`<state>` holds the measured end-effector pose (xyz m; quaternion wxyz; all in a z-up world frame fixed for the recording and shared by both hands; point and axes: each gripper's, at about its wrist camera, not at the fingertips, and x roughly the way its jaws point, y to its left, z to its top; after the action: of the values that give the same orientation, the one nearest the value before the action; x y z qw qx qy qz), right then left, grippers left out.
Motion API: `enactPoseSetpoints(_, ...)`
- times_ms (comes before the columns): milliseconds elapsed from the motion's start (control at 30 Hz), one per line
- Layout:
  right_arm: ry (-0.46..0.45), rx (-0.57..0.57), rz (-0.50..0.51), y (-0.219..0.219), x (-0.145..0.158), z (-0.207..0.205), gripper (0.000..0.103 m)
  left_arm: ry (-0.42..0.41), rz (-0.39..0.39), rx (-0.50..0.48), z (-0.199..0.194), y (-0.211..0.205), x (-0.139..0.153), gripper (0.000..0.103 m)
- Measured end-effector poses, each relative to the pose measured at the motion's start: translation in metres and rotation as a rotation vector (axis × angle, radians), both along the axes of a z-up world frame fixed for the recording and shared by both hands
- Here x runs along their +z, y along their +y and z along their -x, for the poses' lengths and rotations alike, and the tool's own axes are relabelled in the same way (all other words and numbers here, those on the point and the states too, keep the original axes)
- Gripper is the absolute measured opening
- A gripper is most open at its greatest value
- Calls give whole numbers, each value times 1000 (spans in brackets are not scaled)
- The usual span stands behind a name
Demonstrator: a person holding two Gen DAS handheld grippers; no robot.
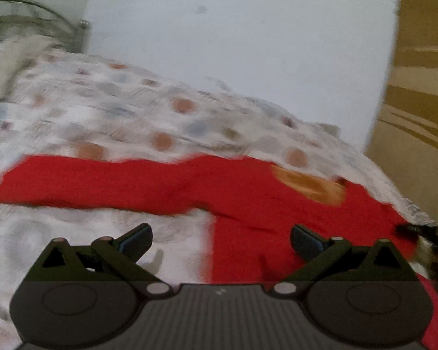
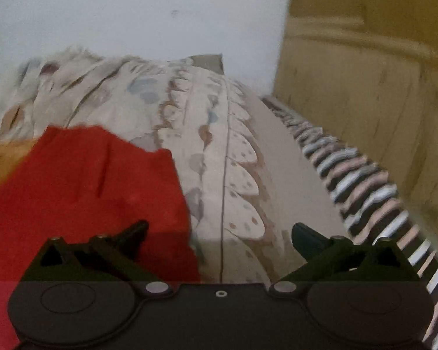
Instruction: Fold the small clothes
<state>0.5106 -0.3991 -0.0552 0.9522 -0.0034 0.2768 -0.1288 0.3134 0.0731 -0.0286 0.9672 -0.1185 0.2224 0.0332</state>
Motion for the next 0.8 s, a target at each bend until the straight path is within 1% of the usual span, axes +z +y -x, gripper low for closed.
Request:
enactPoseSetpoints(67, -18, 15, -47, -1, 8, 9, 102, 15, -24, 98, 6, 37, 1, 103)
enactPoseSetpoints(133, -54, 31, -94, 0, 20, 31, 102, 51, -23, 208, 9, 82, -5, 103)
enactPoseSetpoints(167, -81, 55, -123, 1, 28, 46, 102, 76, -2, 269, 10, 106, -7, 103)
enactPoseSetpoints(200, -95, 80, -139, 4, 35, 63, 102, 103, 37, 333, 10, 130, -11, 103)
enactPoseSetpoints(267, -115, 135, -148, 12, 48, 96, 102, 157, 135, 434, 8, 174, -19, 103)
enactPoseSetpoints(300, -126, 161, -147, 17, 53, 112, 102, 163, 180, 468, 7, 191, -23, 102)
enactPoseSetpoints(333, -139, 185, -144, 23, 57, 131, 102, 152, 218, 487, 7, 205, -26, 102)
enactPoseSetpoints(400, -146, 206, -133, 34, 60, 163, 103, 117, 285, 496, 2, 226, -32, 101)
enactPoseSetpoints(467, -128, 225, -111, 48, 57, 187, 103, 90, 358, 473, -8, 239, -36, 101)
enactPoseSetpoints(567, -111, 233, -60, 74, 49, 220, 103, 80, 454, 453, -19, 256, -46, 94)
enactPoseSetpoints(633, -100, 245, -57, 92, 44, 237, 103, 79, 493, 444, -26, 262, -55, 86)
enactPoseSetpoints(700, -102, 268, -56, 106, 40, 248, 103, 100, 524, 456, -33, 271, -65, 81)
enactPoseSetpoints(767, -94, 281, -70, 120, 39, 257, 103, 113, 563, 485, -37, 279, -76, 80)
enactPoseSetpoints(800, -87, 289, -89, 125, 38, 260, 103, 95, 583, 502, -35, 282, -81, 80)
